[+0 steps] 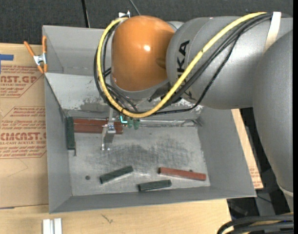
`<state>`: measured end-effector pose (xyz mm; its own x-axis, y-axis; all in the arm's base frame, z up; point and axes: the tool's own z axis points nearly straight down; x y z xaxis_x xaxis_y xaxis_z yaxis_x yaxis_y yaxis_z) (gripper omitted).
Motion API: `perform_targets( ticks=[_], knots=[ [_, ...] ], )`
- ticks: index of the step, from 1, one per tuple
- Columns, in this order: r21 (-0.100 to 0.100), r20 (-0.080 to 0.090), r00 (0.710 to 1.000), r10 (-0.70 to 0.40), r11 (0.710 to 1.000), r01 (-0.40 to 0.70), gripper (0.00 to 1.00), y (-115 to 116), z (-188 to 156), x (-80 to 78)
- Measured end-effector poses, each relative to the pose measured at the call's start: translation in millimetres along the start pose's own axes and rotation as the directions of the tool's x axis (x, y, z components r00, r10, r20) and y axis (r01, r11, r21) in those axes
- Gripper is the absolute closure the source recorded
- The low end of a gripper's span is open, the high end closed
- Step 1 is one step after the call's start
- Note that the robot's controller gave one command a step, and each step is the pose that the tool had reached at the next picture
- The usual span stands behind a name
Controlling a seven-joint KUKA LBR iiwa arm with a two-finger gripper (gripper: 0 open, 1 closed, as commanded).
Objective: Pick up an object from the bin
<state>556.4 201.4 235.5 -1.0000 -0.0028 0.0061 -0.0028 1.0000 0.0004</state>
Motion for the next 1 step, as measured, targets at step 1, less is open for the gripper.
perform_targets(
  ticks=[1],
  knots=[
    [-0.001, 0.008, 1.000, 0.002, 1.000, -0.002, 0.00, -1.2, -4.4, -1.9]
  ],
)
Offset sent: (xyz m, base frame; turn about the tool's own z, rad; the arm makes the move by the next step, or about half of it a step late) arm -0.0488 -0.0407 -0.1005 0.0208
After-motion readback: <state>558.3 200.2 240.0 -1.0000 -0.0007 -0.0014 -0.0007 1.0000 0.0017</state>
